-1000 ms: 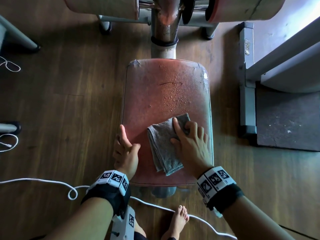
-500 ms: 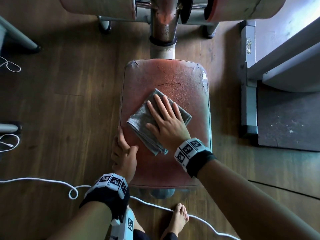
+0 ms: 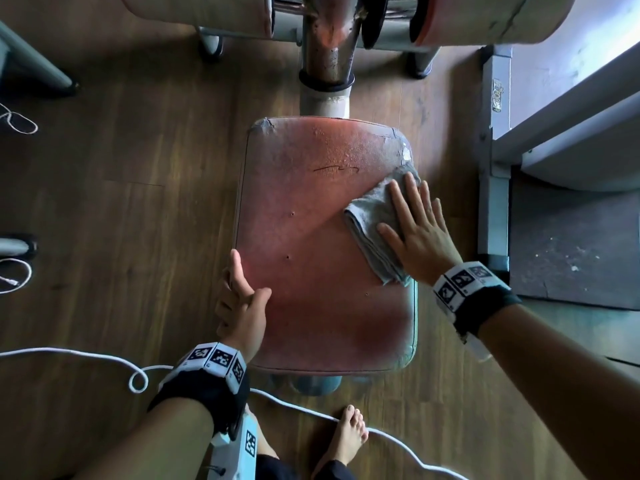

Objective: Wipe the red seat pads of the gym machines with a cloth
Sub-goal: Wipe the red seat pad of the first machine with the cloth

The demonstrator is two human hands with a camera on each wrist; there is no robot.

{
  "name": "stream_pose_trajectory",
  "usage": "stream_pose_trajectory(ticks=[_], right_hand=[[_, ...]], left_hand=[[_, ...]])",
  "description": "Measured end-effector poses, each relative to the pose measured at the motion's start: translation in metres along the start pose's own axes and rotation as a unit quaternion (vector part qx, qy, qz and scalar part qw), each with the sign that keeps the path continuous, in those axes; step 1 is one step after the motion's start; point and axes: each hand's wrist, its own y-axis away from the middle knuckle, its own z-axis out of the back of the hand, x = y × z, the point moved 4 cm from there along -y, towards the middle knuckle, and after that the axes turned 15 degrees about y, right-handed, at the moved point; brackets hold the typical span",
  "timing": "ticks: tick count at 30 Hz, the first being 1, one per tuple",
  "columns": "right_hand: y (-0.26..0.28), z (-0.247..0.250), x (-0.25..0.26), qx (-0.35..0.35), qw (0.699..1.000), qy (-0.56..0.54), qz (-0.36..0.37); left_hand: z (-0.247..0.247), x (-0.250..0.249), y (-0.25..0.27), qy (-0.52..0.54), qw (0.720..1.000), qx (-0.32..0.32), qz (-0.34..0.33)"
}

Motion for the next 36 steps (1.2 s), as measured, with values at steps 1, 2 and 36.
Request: stream_pose_trajectory(ticks=[1, 2, 36], right_hand=[[0.006, -0.003, 0.003, 0.006, 1.0, -0.021, -0.018], [0.014, -0.004, 0.009, 0.007, 0.999, -0.033, -0.027], [0.206, -0.052, 0.069, -0.019, 0.903, -0.371, -0.215]], left_hand=[[0.0, 0.001, -0.001, -0.003, 1.0, -0.008, 0.002], [0.0, 0.002, -0.002, -0.005, 1.0, -0.017, 0.005], [-0.004, 0.002, -0.003, -0.025, 0.998, -0.038, -0.034]])
